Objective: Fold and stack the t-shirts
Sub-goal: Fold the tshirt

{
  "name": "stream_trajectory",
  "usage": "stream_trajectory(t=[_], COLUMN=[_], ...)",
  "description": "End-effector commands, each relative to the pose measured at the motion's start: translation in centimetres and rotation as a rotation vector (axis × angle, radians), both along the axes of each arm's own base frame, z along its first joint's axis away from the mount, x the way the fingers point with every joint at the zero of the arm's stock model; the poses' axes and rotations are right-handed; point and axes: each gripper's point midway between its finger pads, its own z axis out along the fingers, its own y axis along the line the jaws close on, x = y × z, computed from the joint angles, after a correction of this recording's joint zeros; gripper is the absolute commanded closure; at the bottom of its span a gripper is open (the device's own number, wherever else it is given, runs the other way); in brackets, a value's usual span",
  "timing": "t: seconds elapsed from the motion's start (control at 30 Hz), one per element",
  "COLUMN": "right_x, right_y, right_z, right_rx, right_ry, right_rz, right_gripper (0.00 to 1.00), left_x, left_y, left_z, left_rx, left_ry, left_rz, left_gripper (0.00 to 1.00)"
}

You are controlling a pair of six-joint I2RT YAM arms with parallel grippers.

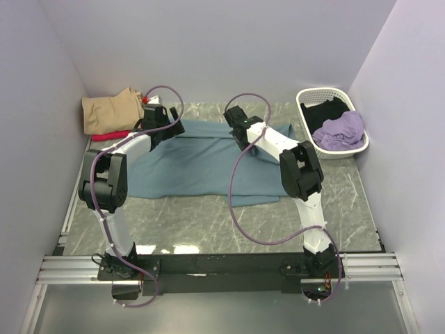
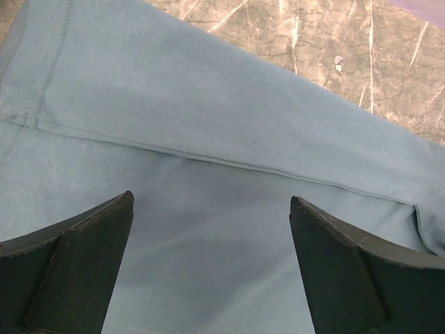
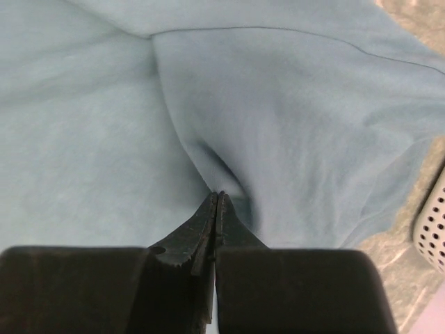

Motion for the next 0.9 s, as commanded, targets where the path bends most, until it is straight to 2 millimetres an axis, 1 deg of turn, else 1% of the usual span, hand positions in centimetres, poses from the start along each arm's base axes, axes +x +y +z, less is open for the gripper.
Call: stream_trajectory(t=[0.0, 0.17, 0.27, 0.3, 0.33, 0.37, 0.43, 0.47, 0.5, 0.53, 0.57, 0.6, 0.63, 0.67, 0.7, 0.73, 0.77, 0.8, 0.83, 0.87], right_x=[-1.1, -2.7, -3.1, -3.1, -3.1, -3.1, -2.9, -2.8, -2.8, -3.0, -3.1, -3.3, -3.8, -4.3, -4.6, -5.7, -6.2, -6.6, -7.5, -8.1], right_y=[2.3, 3.8, 4.1, 3.9, 3.7, 3.5, 2.6, 2.2, 2.0, 1.6, 1.1, 0.8, 0.6, 0.7, 0.8, 0.9, 0.9, 0.5, 0.4, 0.7], right_z=[3.7, 3.5, 3.4, 3.1, 2.9, 2.7, 3.0, 3.3, 4.6, 4.6, 5.0, 6.3, 6.0, 6.2, 7.1, 6.2, 6.0, 6.3, 5.4, 5.0], right_rx=[0.108, 0.158, 0.163, 0.154, 0.137, 0.131, 0.099, 0.096, 0.117, 0.122, 0.125, 0.143, 0.162, 0.189, 0.228, 0.26, 0.278, 0.301, 0.323, 0.365], right_ry=[-0.015, 0.033, 0.042, 0.047, 0.059, 0.055, 0.025, 0.004, -0.033, -0.043, -0.056, -0.083, -0.075, -0.071, -0.08, -0.043, -0.034, -0.034, -0.003, 0.025], right_rz=[0.042, 0.084, 0.091, 0.085, 0.074, 0.046, 0.009, -0.007, -0.039, -0.059, -0.077, -0.09, -0.112, -0.115, -0.117, -0.125, -0.136, -0.155, -0.177, -0.177], right_gripper=[1.0, 1.0, 1.0, 0.98, 0.9, 0.77, 0.73, 0.54, 0.48, 0.42, 0.4, 0.39, 0.39, 0.39, 0.39, 0.39, 0.39, 0.39, 0.39, 0.39], left_x=[1.2, 1.2, 1.2, 1.2, 1.3, 1.3, 1.2, 1.1, 1.0, 0.3, 0.0, -0.2, -0.9, -1.2, -1.9, -2.3, -2.9, -3.3, -4.0, -4.4], left_y=[-0.5, -0.4, -0.4, -0.4, -0.4, -0.4, 0.0, 0.2, 0.4, 0.9, 1.2, 1.3, 1.2, 0.8, 0.5, 0.2, -0.4, -0.7, -1.0, -1.3], left_z=[2.8, 2.7, 2.5, 2.5, 2.6, 2.7, 2.5, 2.9, 3.0, 3.0, 3.1, 3.4, 3.9, 4.3, 3.9, 4.8, 4.5, 4.4, 4.1, 3.9], left_rx=[-0.028, -0.025, -0.02, -0.02, -0.02, -0.016, -0.004, 0.001, 0.011, 0.027, 0.037, 0.041, 0.031, 0.015, 0.011, 0.008, 0.014, 0.017, 0.018, 0.009], left_ry=[-0.07, -0.066, -0.061, -0.061, -0.061, -0.063, -0.059, -0.069, -0.072, -0.058, -0.058, -0.064, -0.07, -0.08, -0.071, -0.085, -0.076, -0.067, -0.055, -0.052], left_rz=[-0.016, -0.014, -0.013, -0.014, -0.016, -0.015, 0.001, 0.004, 0.012, 0.029, 0.033, 0.038, 0.027, 0.015, 0.001, -0.006, -0.018, -0.026, -0.037, -0.045], left_gripper=[0.01, 0.01, 0.01, 0.01, 0.01, 0.01, 0.01, 0.01, 0.01, 0.0, 0.01, 0.01, 0.01, 0.0, 0.0, 0.0, 0.01, 0.0, 0.01, 0.01])
